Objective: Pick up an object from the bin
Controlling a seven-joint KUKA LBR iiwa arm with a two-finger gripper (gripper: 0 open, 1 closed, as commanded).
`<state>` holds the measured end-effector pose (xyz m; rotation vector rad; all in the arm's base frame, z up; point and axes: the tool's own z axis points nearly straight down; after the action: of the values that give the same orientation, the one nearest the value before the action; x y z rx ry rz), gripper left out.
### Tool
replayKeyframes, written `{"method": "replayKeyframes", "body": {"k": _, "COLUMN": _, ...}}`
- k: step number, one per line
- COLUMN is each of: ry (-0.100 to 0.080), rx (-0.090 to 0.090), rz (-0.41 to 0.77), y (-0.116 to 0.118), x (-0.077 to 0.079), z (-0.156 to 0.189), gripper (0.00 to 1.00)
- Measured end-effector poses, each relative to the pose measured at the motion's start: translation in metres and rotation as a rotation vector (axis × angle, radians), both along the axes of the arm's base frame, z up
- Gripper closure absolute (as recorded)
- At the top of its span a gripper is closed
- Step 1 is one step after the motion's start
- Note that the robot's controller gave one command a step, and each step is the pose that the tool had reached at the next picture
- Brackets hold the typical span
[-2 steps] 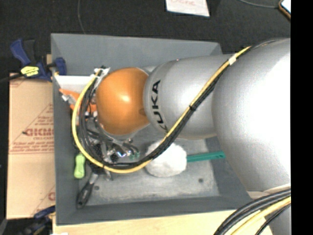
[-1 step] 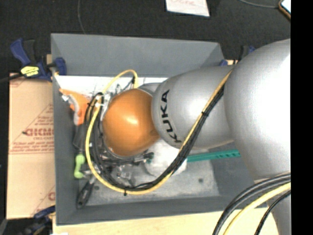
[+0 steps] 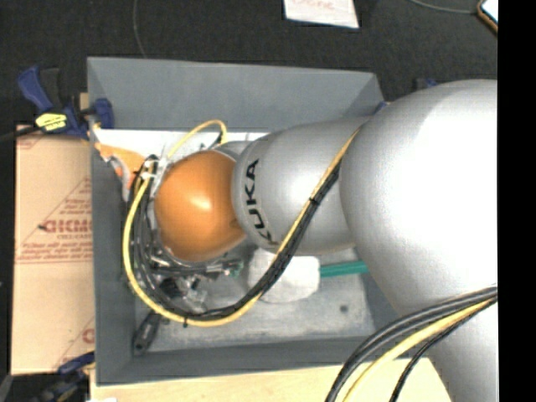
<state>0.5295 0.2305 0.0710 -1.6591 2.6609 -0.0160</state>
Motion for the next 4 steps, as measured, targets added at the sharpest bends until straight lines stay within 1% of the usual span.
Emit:
{"method": "replayKeyframes", "body": {"k": 1, "ry": 0.039, "rx": 0.012, "rz": 0.637, "y": -0.015, "x": 0.069, "z": -0.002, "gripper": 1.00}}
{"method": "replayKeyframes", "body": {"k": 2, "ry": 0.039, "rx": 0.012, "rz": 0.636, "y": -0.015, "x": 0.069, "z": -0.002, "gripper": 1.00}}
{"method": "replayKeyframes", "body": {"k": 3, "ry": 0.046, "rx": 0.015, "rz": 0.635, "y": -0.015, "x": 0.066, "z": 0.014, "gripper": 1.00}}
{"method": "replayKeyframes", "body": {"k": 4, "ry": 0.047, "rx": 0.017, "rz": 0.633, "y": -0.014, "x": 0.065, "z": 0.037, "gripper": 1.00}}
